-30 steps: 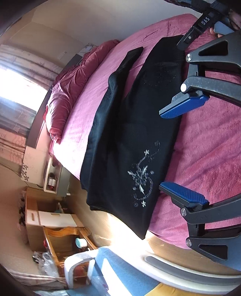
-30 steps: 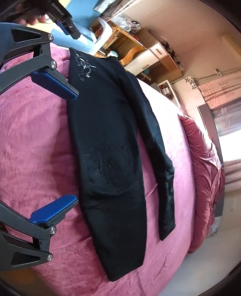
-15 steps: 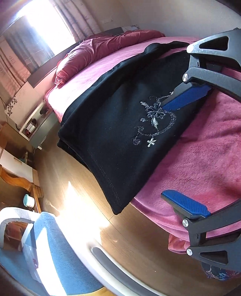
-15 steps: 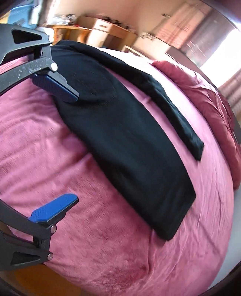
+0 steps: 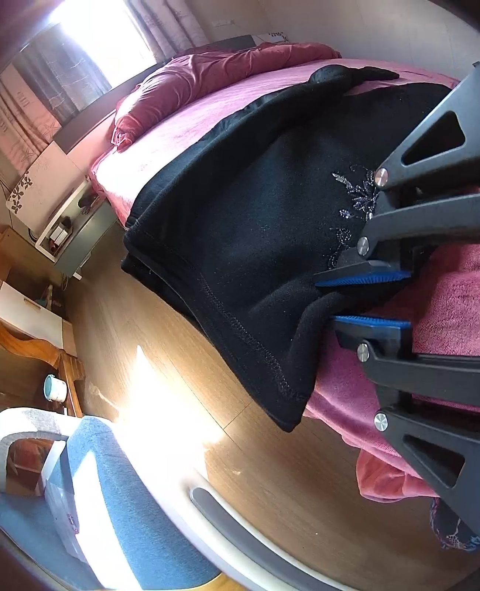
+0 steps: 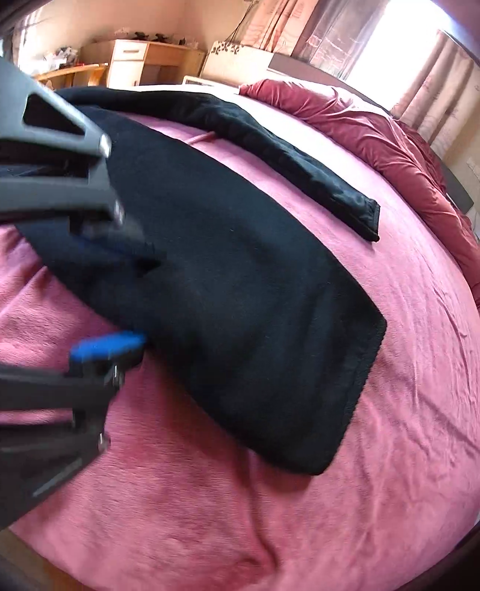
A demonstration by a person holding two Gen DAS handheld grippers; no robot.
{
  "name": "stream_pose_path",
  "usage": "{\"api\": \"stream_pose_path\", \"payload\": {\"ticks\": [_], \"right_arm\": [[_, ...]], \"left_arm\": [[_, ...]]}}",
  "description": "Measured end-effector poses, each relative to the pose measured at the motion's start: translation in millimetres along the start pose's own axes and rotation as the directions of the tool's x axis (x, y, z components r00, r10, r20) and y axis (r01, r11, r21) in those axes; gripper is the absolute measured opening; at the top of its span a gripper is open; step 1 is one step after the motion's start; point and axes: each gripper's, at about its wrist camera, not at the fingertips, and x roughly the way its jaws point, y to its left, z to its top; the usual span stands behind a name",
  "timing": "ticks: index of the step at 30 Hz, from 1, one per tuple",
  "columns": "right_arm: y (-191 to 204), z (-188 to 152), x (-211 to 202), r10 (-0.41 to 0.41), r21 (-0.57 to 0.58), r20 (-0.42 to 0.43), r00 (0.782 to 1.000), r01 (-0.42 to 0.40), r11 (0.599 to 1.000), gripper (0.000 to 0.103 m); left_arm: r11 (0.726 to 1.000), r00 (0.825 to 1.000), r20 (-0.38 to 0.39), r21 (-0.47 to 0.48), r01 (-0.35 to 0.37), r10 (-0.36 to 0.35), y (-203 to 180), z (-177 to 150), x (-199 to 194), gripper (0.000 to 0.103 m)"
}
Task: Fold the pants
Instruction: 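Lower the left gripper to the waistband edge while the right gripper approaches the leg, then close the left gripper on the edge of the black pants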
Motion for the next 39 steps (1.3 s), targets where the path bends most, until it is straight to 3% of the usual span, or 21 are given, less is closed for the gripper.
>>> {"api": "stream_pose_path", "payload": {"ticks": [2,7,13,21,25,27,29,31,36,39], "right_arm": [[0.9,2.4,-5.7,0.001,-0.007,0.001,1.000,-0.001,1.000,0.018],[4.9,2.8,-37.1,-0.012,-0.109,0.048,0.999,0.017,0.994,0.016],[-10.7,-6.1,-69.2,-0.036,-0.143,0.077,0.996,0.047,0.989,0.015],[-55.6,-17.0,-82.1,-0.122,-0.119,0.067,0.990,0.130,0.984,0.015],[-69.1,-20.0,-75.1,-0.152,-0.101,0.041,0.988,0.155,0.983,0.015],[-69.2,-19.6,-74.2,-0.147,-0.100,0.037,0.988,0.150,0.984,0.018],[-68.4,-17.1,-76.2,-0.149,-0.099,0.040,0.988,0.152,0.983,0.031],[-70.0,-15.5,-80.3,-0.168,-0.103,0.054,0.984,0.173,0.979,0.050],[-62.0,-17.9,-103.2,-0.248,-0.157,0.154,0.957,0.271,0.950,0.051],[-41.6,-25.8,-118.9,-0.254,-0.228,0.220,0.942,0.303,0.925,0.056]], "left_arm": [[1.000,1.000,0.015,0.021,-0.001,0.001,-2.6,1.1,-7.3,0.011],[0.996,0.998,0.054,0.086,0.012,-0.017,-12.0,-1.7,-32.7,0.009],[0.994,0.998,0.052,0.099,0.040,-0.045,-1.7,-18.6,-63.3,0.007],[0.991,0.999,-0.026,0.127,0.031,-0.028,23.1,-67.5,-78.6,0.007],[0.989,0.996,-0.087,0.150,-0.014,0.027,31.2,-87.5,-71.0,0.007],[0.990,0.995,-0.094,0.141,-0.007,0.020,33.5,-86.3,-72.2,0.011],[0.990,0.997,-0.073,0.140,-0.012,0.022,35.9,-83.5,-82.0,0.022],[0.991,0.998,-0.054,0.137,-0.004,0.012,38.3,-76.8,-92.3,0.023],[0.984,0.997,0.054,0.167,-0.066,0.057,44.1,-56.0,-115.2,0.024],[0.980,0.991,0.101,0.173,-0.099,0.082,42.7,-36.1,-118.1,0.025]]}}
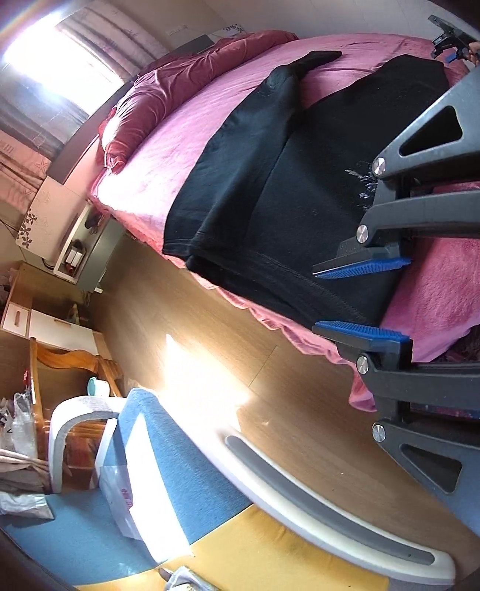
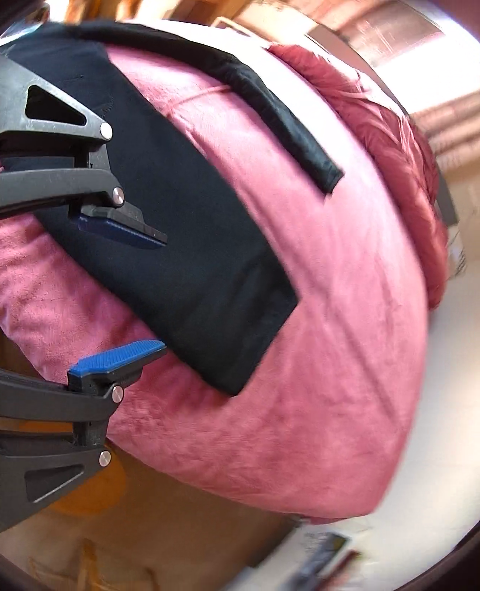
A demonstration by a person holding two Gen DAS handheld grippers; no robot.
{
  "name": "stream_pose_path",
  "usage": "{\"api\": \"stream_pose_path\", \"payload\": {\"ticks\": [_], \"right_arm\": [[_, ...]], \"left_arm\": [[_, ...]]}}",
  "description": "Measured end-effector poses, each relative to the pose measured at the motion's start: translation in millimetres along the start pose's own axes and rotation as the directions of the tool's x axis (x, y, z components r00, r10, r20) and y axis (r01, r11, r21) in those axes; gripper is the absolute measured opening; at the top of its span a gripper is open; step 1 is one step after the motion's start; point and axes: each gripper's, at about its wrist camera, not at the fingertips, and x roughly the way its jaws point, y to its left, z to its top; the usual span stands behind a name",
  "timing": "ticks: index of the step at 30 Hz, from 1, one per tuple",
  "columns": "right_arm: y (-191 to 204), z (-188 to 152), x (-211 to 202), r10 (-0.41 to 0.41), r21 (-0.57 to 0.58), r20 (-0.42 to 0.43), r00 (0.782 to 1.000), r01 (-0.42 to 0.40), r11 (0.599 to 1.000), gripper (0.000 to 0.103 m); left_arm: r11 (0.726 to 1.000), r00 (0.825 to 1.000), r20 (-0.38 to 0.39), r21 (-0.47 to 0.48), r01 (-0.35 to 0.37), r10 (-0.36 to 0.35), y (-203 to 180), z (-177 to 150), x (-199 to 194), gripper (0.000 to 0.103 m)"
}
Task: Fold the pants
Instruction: 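Close the left gripper on the edge of the black pants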
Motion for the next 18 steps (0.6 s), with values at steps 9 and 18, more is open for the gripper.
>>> {"api": "stream_pose_path", "payload": {"ticks": [9,18], "right_arm": [[131.0,-36.1,-14.4,0.202,-0.326,-0.085,0.976,-0.219,0.920,0.061],[252.6,-116.0,-11.7,0.310,-0.540,-0.289,0.906,-0.422,0.728,0.061]], "left_arm": [[0.997,0.998,0.065,0.079,0.007,-0.012,-33.1,47.1,10.2,0.029],[0.990,0.989,-0.044,-0.002,0.143,-0.143,-53.6,112.3,69.3,0.032]]}}
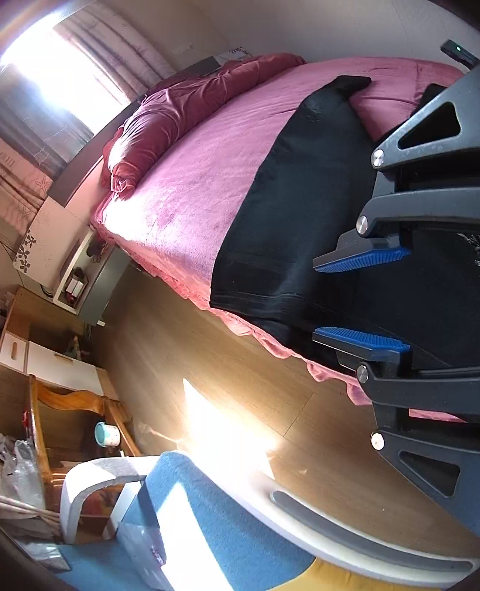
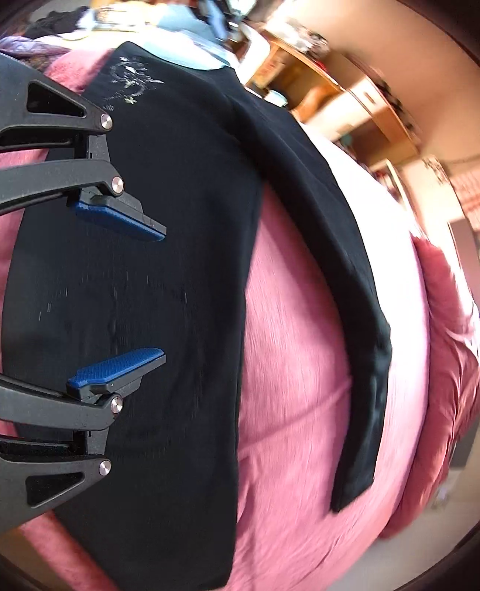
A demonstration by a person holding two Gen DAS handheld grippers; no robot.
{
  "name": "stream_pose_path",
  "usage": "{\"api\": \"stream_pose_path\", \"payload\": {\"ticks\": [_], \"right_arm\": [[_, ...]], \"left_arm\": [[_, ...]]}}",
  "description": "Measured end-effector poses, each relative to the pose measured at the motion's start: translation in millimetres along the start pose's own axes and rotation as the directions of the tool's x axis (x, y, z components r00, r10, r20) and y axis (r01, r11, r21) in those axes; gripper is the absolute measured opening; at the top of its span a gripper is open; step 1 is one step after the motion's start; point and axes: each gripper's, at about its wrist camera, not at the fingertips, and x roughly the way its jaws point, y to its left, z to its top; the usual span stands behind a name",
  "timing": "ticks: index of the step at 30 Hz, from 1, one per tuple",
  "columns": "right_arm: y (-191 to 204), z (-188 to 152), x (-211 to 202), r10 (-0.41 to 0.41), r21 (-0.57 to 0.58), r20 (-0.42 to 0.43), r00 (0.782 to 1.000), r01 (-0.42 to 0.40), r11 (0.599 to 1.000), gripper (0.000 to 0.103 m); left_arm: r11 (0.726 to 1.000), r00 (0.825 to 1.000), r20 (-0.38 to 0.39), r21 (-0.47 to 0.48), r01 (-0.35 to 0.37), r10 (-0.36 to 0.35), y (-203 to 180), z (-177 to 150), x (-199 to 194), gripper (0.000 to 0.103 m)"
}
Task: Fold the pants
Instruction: 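Close the left gripper on the edge of the black pants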
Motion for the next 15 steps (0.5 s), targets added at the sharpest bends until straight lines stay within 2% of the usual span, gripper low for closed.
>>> {"api": "stream_pose_path", "payload": {"ticks": [4,6,9,10,15], "right_arm": [[26.3,-4.8,16.3,0.037,-0.026,-0.042,0.998,-0.038,0.999,0.061],[32.4,-6.3,21.3,0.031,-0.032,-0.058,0.998,-0.033,0.999,0.061],[34.6,-8.5,28.7,0.027,-0.030,-0.084,0.996,-0.030,0.999,0.062],[36.2,-10.3,29.4,0.020,-0.034,-0.089,0.996,-0.024,0.999,0.062],[39.3,-12.9,38.0,0.007,-0.025,-0.127,0.992,-0.010,1.000,0.064]], "left_arm": [[0.996,0.998,-0.062,-0.085,0.029,-0.034,2.7,35.6,38.6,0.032],[0.988,0.993,-0.098,-0.145,0.054,-0.069,6.0,52.1,60.5,0.038],[0.972,0.982,-0.147,-0.219,0.088,-0.122,10.6,72.8,94.7,0.053],[0.968,0.981,-0.157,-0.240,0.078,-0.118,11.0,77.8,104.7,0.056],[0.953,0.976,-0.192,-0.301,0.044,-0.105,12.4,100.2,147.9,0.056]]}}
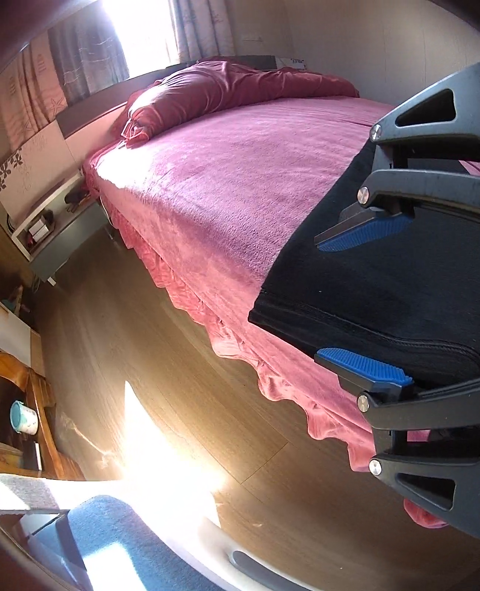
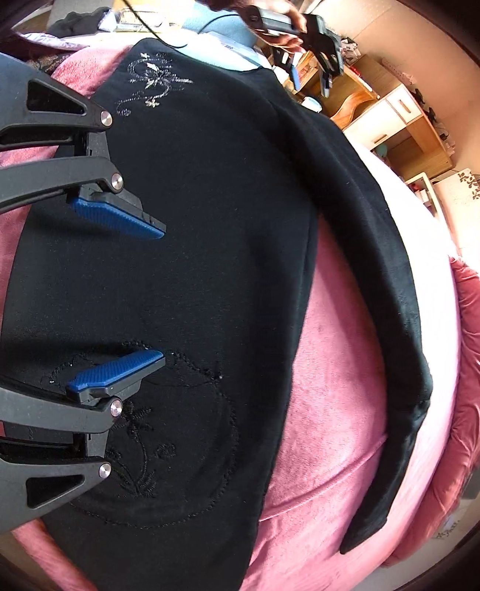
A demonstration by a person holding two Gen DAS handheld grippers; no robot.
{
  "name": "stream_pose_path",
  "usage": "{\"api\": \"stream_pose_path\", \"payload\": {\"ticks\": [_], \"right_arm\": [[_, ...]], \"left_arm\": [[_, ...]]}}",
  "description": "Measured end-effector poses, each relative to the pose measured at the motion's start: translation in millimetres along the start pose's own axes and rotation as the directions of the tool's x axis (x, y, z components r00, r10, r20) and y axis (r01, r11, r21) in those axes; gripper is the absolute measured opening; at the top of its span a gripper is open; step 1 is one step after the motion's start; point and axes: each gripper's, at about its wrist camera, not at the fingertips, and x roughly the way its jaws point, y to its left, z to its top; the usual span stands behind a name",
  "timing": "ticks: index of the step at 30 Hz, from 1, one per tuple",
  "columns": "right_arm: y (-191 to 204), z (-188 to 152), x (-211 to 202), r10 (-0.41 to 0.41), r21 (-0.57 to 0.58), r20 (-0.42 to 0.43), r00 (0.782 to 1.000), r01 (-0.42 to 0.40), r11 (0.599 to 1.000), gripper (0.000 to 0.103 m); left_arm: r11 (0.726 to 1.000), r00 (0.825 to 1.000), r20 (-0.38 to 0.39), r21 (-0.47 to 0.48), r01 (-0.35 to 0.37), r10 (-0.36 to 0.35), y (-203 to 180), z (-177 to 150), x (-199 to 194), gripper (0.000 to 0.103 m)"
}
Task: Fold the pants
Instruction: 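Close the left gripper on the edge of the black pants, then close the right gripper on the pants while the left gripper keeps holding its edge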
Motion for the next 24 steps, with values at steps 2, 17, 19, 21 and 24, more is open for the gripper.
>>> {"api": "stream_pose_path", "payload": {"ticks": [2,17,19,21,24], "right_arm": [[-0.6,0.9,5.6,-0.002,0.013,-0.012,1.000,0.003,1.000,0.064],[13.4,-9.1,19.8,-0.014,0.035,-0.040,0.999,0.015,0.999,0.067],[16.4,-9.3,21.2,-0.013,0.026,-0.039,0.999,0.014,1.000,0.067],[15.3,-6.9,22.4,-0.012,0.017,-0.039,0.999,0.013,1.000,0.067],[11.6,-1.8,17.3,-0.012,0.007,-0.031,0.999,0.013,1.000,0.067]], "left_arm": [[1.000,1.000,0.010,-0.002,-0.027,0.027,-6.1,6.6,11.3,0.056],[0.979,0.988,0.121,0.170,-0.113,0.093,-40.0,5.2,31.3,0.009],[0.969,0.982,0.183,0.228,-0.092,0.050,-47.7,-5.6,12.8,0.008],[0.955,0.978,0.208,0.293,-0.031,-0.032,-56.1,-21.3,-8.0,0.007],[0.897,0.961,0.225,0.439,0.045,-0.158,-72.5,-56.0,-47.9,0.007]]}}
